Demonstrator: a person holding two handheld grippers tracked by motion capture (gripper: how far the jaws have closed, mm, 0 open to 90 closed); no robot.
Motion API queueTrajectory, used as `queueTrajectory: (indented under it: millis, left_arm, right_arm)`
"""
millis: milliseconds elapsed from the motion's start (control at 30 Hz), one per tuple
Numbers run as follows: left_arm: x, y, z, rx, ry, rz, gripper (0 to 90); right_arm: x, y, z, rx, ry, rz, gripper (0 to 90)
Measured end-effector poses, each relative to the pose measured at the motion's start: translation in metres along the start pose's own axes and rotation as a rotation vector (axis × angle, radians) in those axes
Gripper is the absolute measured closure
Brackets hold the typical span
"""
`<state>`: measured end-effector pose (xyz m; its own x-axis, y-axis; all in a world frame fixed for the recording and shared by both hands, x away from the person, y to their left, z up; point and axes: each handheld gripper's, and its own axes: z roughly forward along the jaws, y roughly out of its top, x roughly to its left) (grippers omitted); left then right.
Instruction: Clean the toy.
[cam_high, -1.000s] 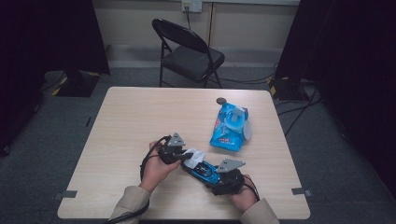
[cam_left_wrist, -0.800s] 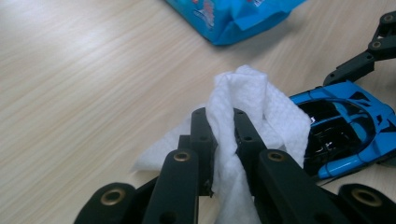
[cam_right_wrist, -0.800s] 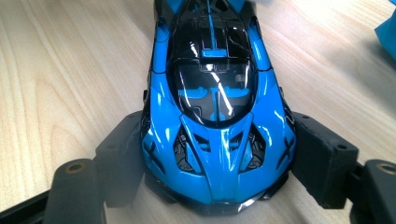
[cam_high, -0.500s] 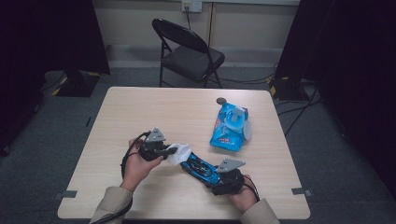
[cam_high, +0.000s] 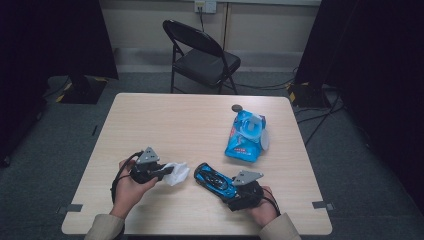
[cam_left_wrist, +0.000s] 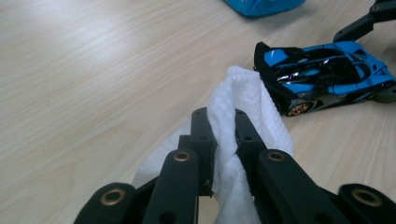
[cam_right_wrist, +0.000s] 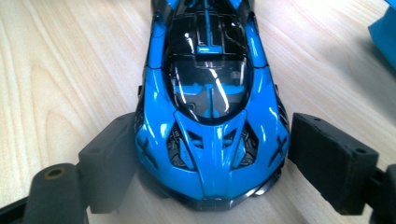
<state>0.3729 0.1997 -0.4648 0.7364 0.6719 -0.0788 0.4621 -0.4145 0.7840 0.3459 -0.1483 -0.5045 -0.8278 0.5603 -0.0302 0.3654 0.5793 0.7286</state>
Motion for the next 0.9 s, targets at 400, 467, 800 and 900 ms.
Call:
queueTrajectory:
  millis: [400,467,800,900]
  left_arm:
    - [-0.005,-0.012,0.007,0.029,-0.02,0.007,82.3]
    - [-0.006,-0.013,0.008,0.031,-0.021,0.004,82.3]
    - [-0.013,-0.019,0.012,0.047,-0.019,0.014,82.2]
    - [-0.016,-0.019,0.013,0.045,-0.02,0.015,82.2]
  right_arm:
    - [-0.001,0.022,-0.026,-0.08,0.026,0.029,18.1]
    - [-0.002,0.024,-0.027,-0.091,0.025,0.038,19.9]
    - [-0.006,0.048,-0.001,-0.063,0.068,0.065,38.7]
    - [-0.006,0.05,0.006,-0.051,0.076,0.066,39.0]
